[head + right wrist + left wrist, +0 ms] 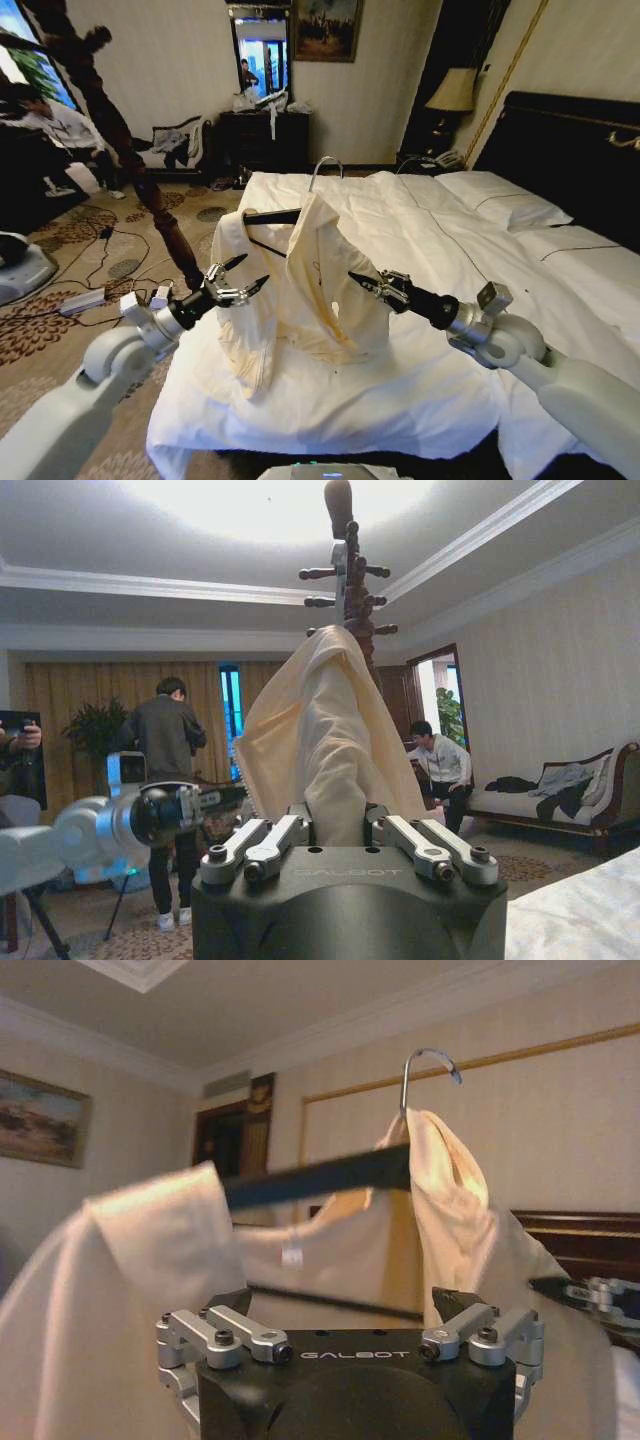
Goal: Pick up the clothes from the bed and hang them on the clothes hanger.
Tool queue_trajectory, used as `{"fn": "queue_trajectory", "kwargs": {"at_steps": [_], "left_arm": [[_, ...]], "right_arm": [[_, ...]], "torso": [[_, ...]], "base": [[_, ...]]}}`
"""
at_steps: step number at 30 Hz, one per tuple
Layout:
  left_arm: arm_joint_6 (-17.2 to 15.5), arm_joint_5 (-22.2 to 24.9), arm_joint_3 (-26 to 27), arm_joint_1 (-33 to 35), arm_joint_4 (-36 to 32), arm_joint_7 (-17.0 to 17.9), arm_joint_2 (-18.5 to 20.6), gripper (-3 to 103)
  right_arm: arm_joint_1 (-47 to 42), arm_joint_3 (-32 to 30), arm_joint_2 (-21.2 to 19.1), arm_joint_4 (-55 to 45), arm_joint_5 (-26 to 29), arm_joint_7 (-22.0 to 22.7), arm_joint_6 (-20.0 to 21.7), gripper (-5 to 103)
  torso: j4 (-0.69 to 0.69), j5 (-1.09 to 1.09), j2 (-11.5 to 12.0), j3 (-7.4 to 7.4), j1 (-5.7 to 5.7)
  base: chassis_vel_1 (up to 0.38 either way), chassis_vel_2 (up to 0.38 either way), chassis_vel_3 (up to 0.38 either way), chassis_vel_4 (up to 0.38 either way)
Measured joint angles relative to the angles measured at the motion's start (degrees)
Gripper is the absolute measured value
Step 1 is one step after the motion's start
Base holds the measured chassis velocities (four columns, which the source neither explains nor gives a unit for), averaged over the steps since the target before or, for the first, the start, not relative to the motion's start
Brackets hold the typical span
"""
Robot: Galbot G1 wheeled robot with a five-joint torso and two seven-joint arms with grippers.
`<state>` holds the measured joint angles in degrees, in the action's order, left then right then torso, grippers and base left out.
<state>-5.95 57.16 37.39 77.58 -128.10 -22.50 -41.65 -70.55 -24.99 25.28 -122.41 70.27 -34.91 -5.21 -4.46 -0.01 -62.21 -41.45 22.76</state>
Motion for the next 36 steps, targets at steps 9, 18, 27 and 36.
{"fn": "queue_trajectory", "kwargs": {"at_steps": [9, 18, 27, 36], "left_arm": [[-1.5, -2.0, 7.1, 5.7, -3.3, 3.6, -0.3, 100], [-2.9, -2.3, 7.7, 7.8, -4.2, 10.6, -3.0, 100], [-4.5, 1.9, 5.2, 4.7, -1.7, 15.2, -3.0, 100], [-5.0, -0.3, 2.1, 4.4, 3.1, 15.2, -4.5, 100]], "right_arm": [[-0.1, -0.1, 0.6, 0.6, -0.4, -0.2, -0.3, 20], [-0.1, -0.2, 1.0, 0.8, 0.5, -0.3, -0.5, 20], [0.1, 0.5, 1.0, 0.7, 0.7, -1.6, -0.6, 7], [-1.2, 1.2, 2.0, 5.2, -7.1, -1.8, -0.5, 0]], "torso": [[0.01, 0.01, 0.0, 0.0, 0.0], [0.0, 0.01, 0.0, 0.0, 0.0], [-0.01, 0.0, 0.0, 0.0, 0.0], [0.01, 0.01, 0.0, 0.0, 0.0]], "base": [[0.0, 0.0, 0.0, 0.0], [0.0, 0.0, 0.0, 0.0], [0.0, 0.0, 0.0, 0.0], [0.0, 0.0, 0.0, 0.0]]}}
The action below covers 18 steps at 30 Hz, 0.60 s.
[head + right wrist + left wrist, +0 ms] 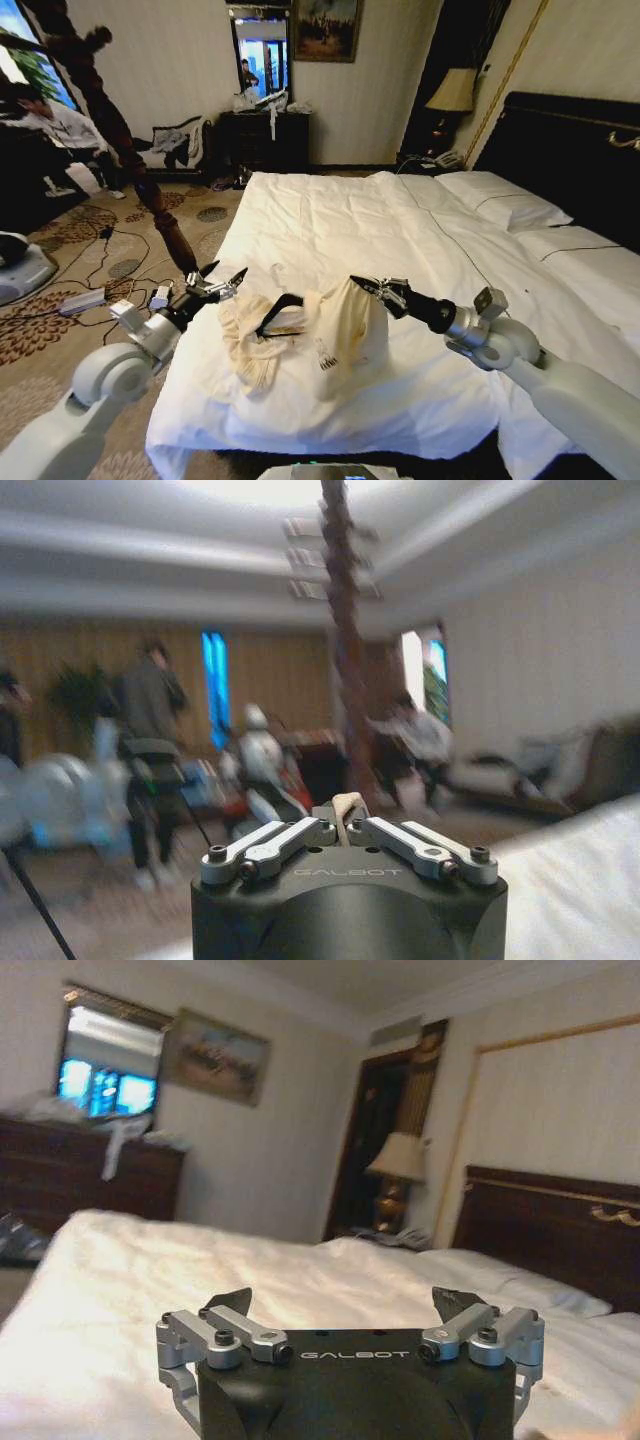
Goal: Pick up the clothes from the bed and hang them on the clothes hanger.
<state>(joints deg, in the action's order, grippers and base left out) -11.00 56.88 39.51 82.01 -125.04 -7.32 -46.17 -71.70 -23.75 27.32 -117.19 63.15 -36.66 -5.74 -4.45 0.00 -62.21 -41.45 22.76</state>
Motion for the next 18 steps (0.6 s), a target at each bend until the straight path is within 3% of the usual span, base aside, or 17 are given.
{"fn": "queue_trajectory", "kwargs": {"at_steps": [3, 4, 7, 9, 11, 12, 14, 16, 17, 18], "left_arm": [[-0.6, -1.2, 0.0, -0.3, 4.3, 2.0, -0.3, 100], [-1.1, -3.4, 0.0, -0.2, 6.9, 2.8, -0.4, 100], [-1.2, -6.7, -0.6, 0.4, 9.6, 2.8, -0.7, 100], [-1.2, -8.9, -1.4, 0.8, 11.0, 2.5, -1.0, 100], [-1.0, -12.1, -2.7, 0.9, 13.3, 2.3, -2.2, 100], [-1.0, -12.1, -2.7, 0.9, 13.3, 2.3, -2.2, 100], [-1.0, -12.5, -2.9, 0.8, 14.3, 2.4, -2.8, 100], [-1.1, -13.1, -2.9, 0.8, 15.8, 2.9, -3.1, 100], [-1.2, -13.7, -2.9, 0.8, 16.4, 3.1, -3.1, 100], [-1.2, -13.7, -2.9, 0.8, 16.4, 3.1, -3.1, 100]], "right_arm": [[-3.2, 0.0, 0.8, 2.7, -6.3, 4.9, 1.2, -1], [-4.5, 0.2, 1.3, 3.2, -8.4, 7.5, 2.0, 4], [-5.7, 0.7, 2.0, 3.6, -10.2, 9.3, 2.6, 10], [-6.3, 0.9, 2.5, 3.6, -11.3, 10.7, 2.9, 20], [-7.3, 0.9, 2.8, 3.4, -13.7, 15.9, 4.2, 31], [-7.3, 0.9, 2.8, 3.4, -13.7, 15.9, 4.2, 31], [-8.2, 0.4, 2.8, 2.6, -15.0, 22.2, 6.6, 37], [-9.7, -0.6, 2.0, -0.7, -12.0, 37.7, 14.0, 47], [-10.0, -0.8, 1.8, -2.1, -9.5, 42.9, 16.7, 52], [-10.0, -0.8, 1.8, -2.1, -9.5, 42.9, 16.7, 52]], "torso": [[-0.03, -0.02, 0.0, 0.0, 0.01], [-0.02, 0.01, 0.0, 0.0, 0.0], [-0.01, 0.0, 0.0, -0.01, 0.0], [0.0, 0.0, 0.0, 0.0, 0.0], [-0.01, 0.0, 0.0, 0.0, 0.0], [-0.01, 0.0, 0.0, 0.0, 0.0], [0.0, 0.0, 0.0, 0.0, 0.01], [-0.02, -0.01, 0.0, 0.0, 0.01], [-0.02, 0.0, 0.0, 0.0, 0.0], [-0.02, 0.0, 0.0, 0.0, 0.0]], "base": [[0.0, 0.0, 0.0, 0.0], [0.0, 0.0, 0.0, 0.0], [0.0, 0.0, 0.0, 0.0], [0.0, 0.0, 0.0, 0.0], [0.0, 0.0, 0.0, 0.0], [0.0, 0.0, 0.0, 0.0], [0.0, 0.0, 0.0, 0.0], [0.0, 0.0, 0.0, 0.0], [0.0, 0.0, 0.0, 0.0], [0.0, 0.0, 0.0, 0.0]]}}
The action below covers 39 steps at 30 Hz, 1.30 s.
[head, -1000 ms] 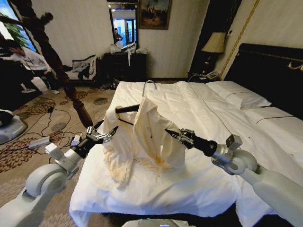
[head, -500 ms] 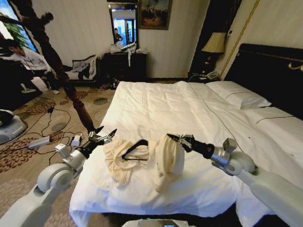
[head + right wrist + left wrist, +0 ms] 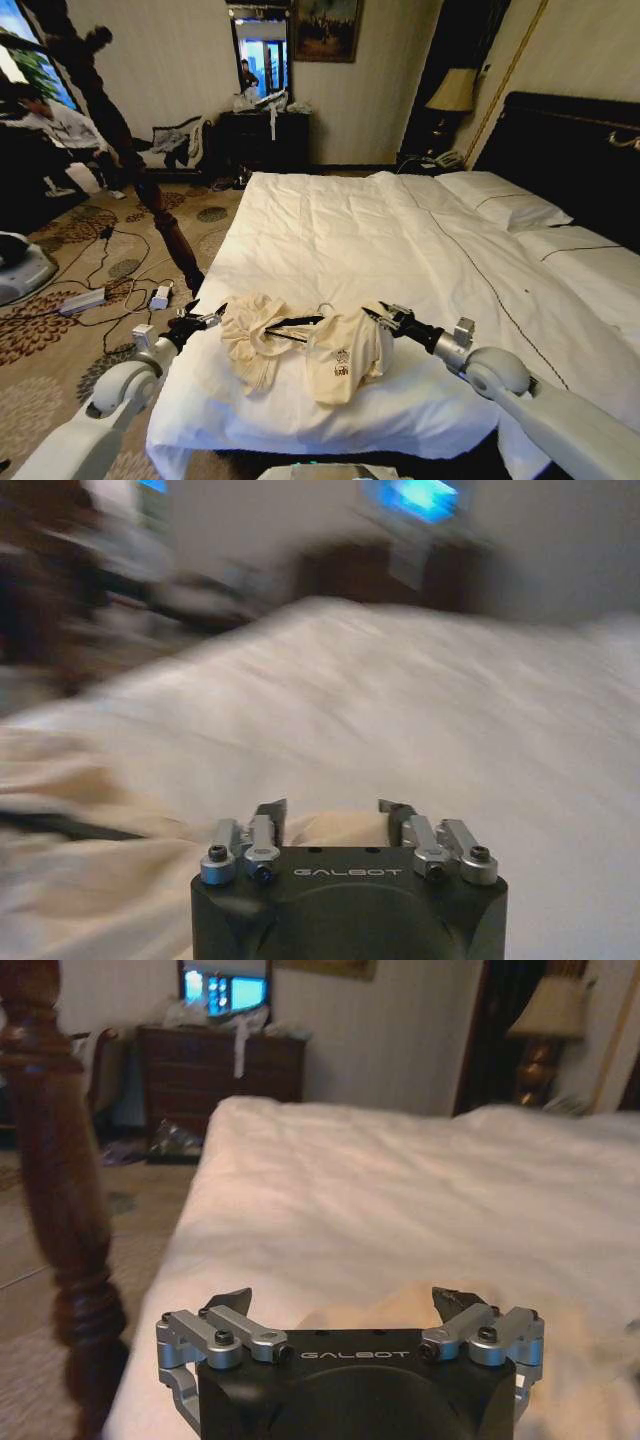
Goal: Pick up the clothes from the bed and hang them on the clothes hanger.
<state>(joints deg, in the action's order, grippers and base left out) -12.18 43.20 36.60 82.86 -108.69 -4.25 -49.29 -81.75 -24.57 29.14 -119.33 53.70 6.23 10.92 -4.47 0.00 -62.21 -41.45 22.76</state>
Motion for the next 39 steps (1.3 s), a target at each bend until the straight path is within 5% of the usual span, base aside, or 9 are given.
{"fn": "queue_trajectory", "kwargs": {"at_steps": [4, 6, 8, 12, 22, 27, 31, 34, 39], "left_arm": [[-0.6, -2.1, 0.8, -0.6, 3.8, 1.1, -0.5, 100], [-0.7, -2.1, 1.0, -0.8, 4.4, 1.5, -0.7, 100], [-0.9, -1.4, 2.0, -1.6, 6.2, 2.6, -1.8, 100], [-0.9, 0.2, 3.0, -2.7, 7.1, 2.7, -2.4, 100], [-0.7, 1.7, 8.4, -0.8, 6.6, 2.5, -3.6, 100], [-0.6, 1.5, 9.8, 0.9, 5.1, 2.5, -5.2, 100], [-0.6, 0.9, 10.0, 1.8, 3.8, 2.5, -6.4, 100], [-0.6, 0.6, 10.1, 2.3, 2.6, 2.5, -7.0, 100], [-0.6, 0.4, 10.3, 2.6, 2.2, 2.6, -7.3, 100]], "right_arm": [[0.4, 0.1, -0.7, -7.7, 14.6, 17.4, 12.5, 69], [0.7, 0.3, -0.8, -8.5, 16.2, 18.8, 13.7, 74], [2.3, 1.8, -0.8, -10.8, 22.0, 26.1, 20.0, 85], [3.7, 2.0, -0.8, -11.9, 25.9, 33.1, 25.9, 96], [7.5, 2.2, -3.8, -7.5, 19.4, 43.4, 31.2, 100], [5.8, 2.6, -4.5, -6.8, 19.7, 44.0, 29.1, 100], [5.5, 2.6, -4.6, -11.1, 26.1, 46.1, 28.8, 100], [4.5, 2.4, -4.5, -18.5, 43.5, 55.5, 31.0, 100], [2.7, 2.7, -4.3, -24.0, 54.7, 62.6, 31.2, 100]], "torso": [[0.02, 0.01, 0.0, 0.0, 0.0], [0.02, 0.02, 0.0, 0.0, 0.0], [0.02, 0.0, 0.0, 0.0, 0.0], [-0.02, 0.01, 0.0, 0.0, 0.0], [0.02, -0.01, 0.0, 0.0, 0.01], [0.01, -0.01, 0.0, 0.0, 0.01], [0.01, 0.0, 0.0, 0.0, 0.01], [0.01, 0.0, 0.0, 0.0, 0.01], [0.0, 0.02, 0.0, 0.01, -0.01]], "base": [[0.0, 0.0, 0.0, 0.0], [0.0, 0.0, 0.0, 0.0], [0.0, 0.0, 0.0, 0.0], [0.0, 0.0, 0.0, 0.0], [0.0, 0.0, 0.0, 0.0], [0.0, 0.0, 0.0, 0.0], [0.0, 0.0, 0.0, 0.0], [0.0, 0.0, 0.0, 0.0], [0.0, 0.0, 0.0, 0.0]]}}
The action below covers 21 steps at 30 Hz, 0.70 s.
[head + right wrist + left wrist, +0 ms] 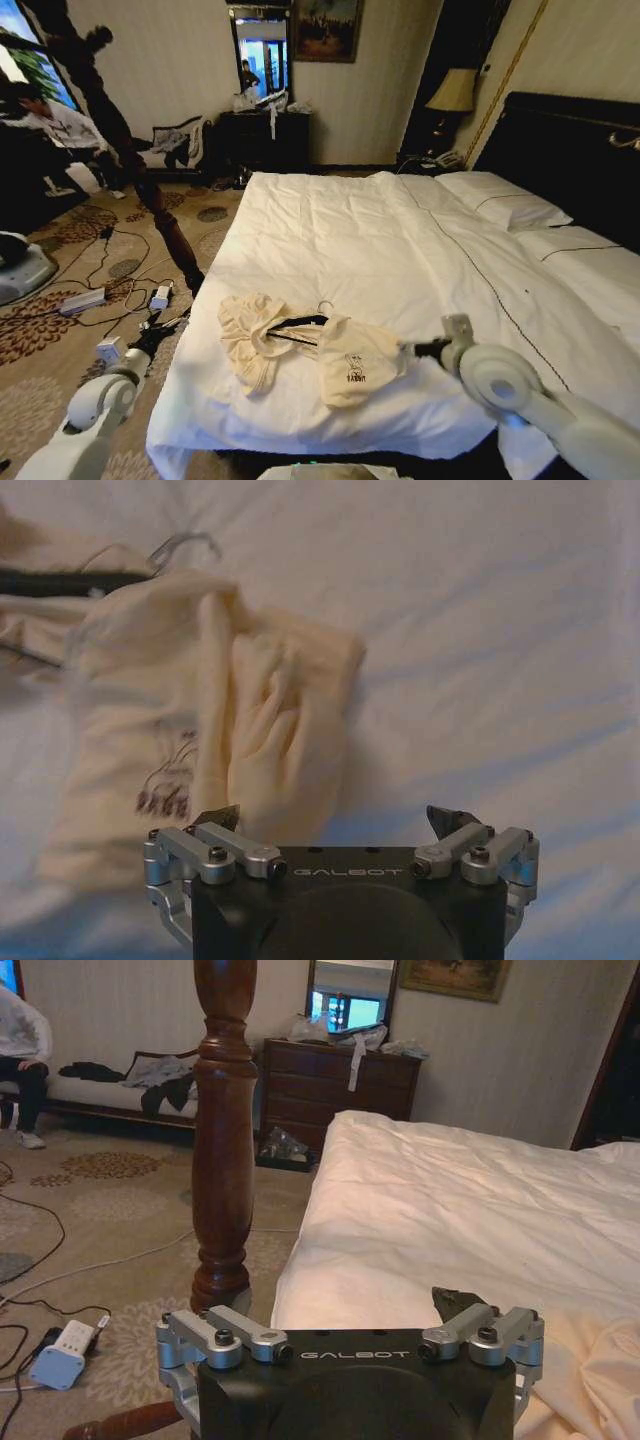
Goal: Pick up the clothes from the bed and hang them on the clothes hanger.
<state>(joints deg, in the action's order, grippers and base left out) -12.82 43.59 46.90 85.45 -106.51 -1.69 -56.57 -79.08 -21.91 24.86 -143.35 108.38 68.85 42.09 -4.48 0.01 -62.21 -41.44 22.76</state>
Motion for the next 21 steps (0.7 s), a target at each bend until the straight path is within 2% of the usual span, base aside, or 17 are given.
{"fn": "queue_trajectory", "kwargs": {"at_steps": [3, 6, 8, 9, 12, 13, 14, 16, 17, 21], "left_arm": [[0.0, 0.0, 0.1, 0.0, -0.1, 0.0, 0.0, 100], [-0.1, 0.0, 0.2, 0.0, -0.1, 0.0, 0.0, 100], [-0.1, 0.0, 0.2, 0.0, -0.1, 0.0, 0.0, 100], [-0.1, 0.0, 0.2, -0.1, -0.1, 0.0, 0.0, 100], [-0.1, -0.1, 0.0, -0.1, 0.1, 0.0, -0.1, 100], [-0.1, -0.2, -0.2, -0.2, 0.2, 0.0, -0.2, 100], [-0.1, -0.4, -0.5, -0.4, 0.4, 0.0, -0.3, 100], [-0.1, -0.6, -0.9, -0.7, 0.5, 0.0, -0.3, 100], [-0.1, -0.6, -0.9, -0.7, 0.5, 0.0, -0.3, 100], [-0.1, -0.9, -1.4, -0.8, 0.5, 0.0, 0.0, 100]], "right_arm": [[0.6, 0.3, 0.1, -0.3, 0.0, -0.1, 0.0, 100], [3.3, -0.2, -1.0, 2.7, -7.7, -5.5, 0.0, 100], [3.7, -0.4, -1.2, 3.4, -9.0, -6.4, 0.0, 100], [4.8, -1.1, -1.4, 5.1, -11.6, -8.8, 0.0, 100], [6.3, -1.2, -1.0, 6.4, -13.2, -12.0, 0.0, 100], [7.1, -0.7, -0.6, 7.0, -13.8, -15.1, -0.1, 100], [8.1, 0.8, 0.2, 8.0, -14.7, -20.2, -1.2, 100], [12.1, 6.7, 2.6, 10.8, -18.5, -27.9, -2.7, 100], [12.1, 6.7, 2.6, 10.8, -18.5, -27.9, -2.7, 100], [21.6, 18.5, 9.1, 18.9, -28.3, -39.4, -5.7, 100]], "torso": [[0.01, -0.02, 0.0, 0.0, 0.0], [0.03, -0.02, 0.0, -0.01, 0.0], [0.03, -0.01, 0.0, -0.01, 0.0], [0.03, -0.01, 0.0, -0.01, 0.0], [0.02, -0.02, 0.0, -0.01, 0.0], [0.02, -0.01, 0.0, -0.01, 0.01], [0.02, 0.0, 0.0, -0.01, 0.0], [0.0, -0.01, 0.0, -0.01, 0.0], [0.0, -0.01, 0.0, -0.01, 0.0], [0.03, -0.03, 0.0, -0.02, 0.01]], "base": [[0.0, 0.0, 0.0, 0.0], [0.0, 0.0, 0.0, 0.0], [0.0, 0.0, 0.0, 0.0], [0.0, 0.0, 0.0, 0.0], [0.0, 0.0, 0.0, 0.0], [0.0, 0.0, 0.0, 0.0], [0.0, 0.0, 0.0, 0.0], [0.0, 0.0, 0.0, 0.0], [0.0, 0.0, 0.0, 0.0], [0.0, 0.0, 0.0, 0.0]]}}
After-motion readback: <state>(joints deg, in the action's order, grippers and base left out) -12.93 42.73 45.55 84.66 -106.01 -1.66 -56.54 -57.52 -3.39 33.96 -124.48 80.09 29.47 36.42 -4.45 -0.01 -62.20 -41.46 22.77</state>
